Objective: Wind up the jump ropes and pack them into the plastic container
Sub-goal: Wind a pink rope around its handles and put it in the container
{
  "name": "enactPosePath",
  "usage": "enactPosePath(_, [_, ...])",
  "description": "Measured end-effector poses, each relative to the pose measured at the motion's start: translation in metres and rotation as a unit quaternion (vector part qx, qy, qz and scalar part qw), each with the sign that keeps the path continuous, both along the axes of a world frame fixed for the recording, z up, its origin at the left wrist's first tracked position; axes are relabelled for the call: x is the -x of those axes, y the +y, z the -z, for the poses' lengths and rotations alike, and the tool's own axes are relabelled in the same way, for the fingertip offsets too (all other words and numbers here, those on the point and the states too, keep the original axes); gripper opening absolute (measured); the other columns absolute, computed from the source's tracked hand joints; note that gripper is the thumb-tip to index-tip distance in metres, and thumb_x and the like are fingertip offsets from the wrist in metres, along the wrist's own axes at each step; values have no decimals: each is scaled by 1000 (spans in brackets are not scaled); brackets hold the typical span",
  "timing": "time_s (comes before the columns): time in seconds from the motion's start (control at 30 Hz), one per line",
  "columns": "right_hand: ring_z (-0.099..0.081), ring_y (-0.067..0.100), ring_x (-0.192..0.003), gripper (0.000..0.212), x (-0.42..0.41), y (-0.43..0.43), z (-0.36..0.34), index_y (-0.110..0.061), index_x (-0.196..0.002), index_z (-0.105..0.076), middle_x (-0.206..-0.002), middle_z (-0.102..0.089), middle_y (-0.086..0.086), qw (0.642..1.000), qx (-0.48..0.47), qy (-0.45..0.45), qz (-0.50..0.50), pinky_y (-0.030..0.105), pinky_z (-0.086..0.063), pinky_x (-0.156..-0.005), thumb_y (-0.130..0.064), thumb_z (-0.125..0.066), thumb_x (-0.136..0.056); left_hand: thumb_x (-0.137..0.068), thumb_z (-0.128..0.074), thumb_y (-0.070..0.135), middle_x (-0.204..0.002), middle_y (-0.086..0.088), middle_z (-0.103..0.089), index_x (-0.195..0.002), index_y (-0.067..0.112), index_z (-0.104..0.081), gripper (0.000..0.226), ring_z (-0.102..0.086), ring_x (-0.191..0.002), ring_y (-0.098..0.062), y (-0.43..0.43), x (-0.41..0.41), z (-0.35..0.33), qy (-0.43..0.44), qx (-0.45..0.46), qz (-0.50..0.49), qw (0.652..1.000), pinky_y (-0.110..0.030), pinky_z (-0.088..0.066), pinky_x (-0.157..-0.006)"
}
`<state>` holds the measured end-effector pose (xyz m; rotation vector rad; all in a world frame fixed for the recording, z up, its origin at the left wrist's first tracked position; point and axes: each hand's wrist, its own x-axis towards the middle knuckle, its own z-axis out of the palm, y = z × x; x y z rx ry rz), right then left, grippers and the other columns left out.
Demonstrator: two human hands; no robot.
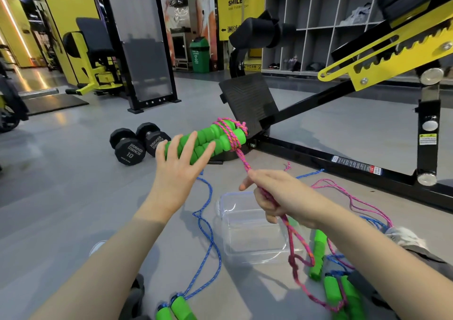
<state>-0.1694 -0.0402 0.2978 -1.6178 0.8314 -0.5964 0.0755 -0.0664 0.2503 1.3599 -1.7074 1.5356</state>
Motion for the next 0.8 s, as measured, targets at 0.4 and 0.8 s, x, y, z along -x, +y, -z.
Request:
enactPosePath(0.4, [-55, 16, -42, 13, 50, 14, -65, -1, -97, -58, -51, -50, 5, 968, 153, 174, -92, 48, -53, -74, -12, -53, -93, -81, -28, -11, -121, -23, -59, -130, 17, -49, 60, -47, -104, -41, 0, 2, 1, -44, -15, -3, 999, -54, -35, -88])
enactPosePath(0.8, [-25, 11, -41, 31, 54, -2, -64, -5, -78, -64, -40, -37, -10, 956, 276, -28, 98, 24, -25, -45, -30, -52, -91, -89, -31, -8, -126, -19, -59, -133, 23, -48, 56, -57, -105, -42, 19, 16, -2, -159, -98, 92, 978, -55, -41, -91])
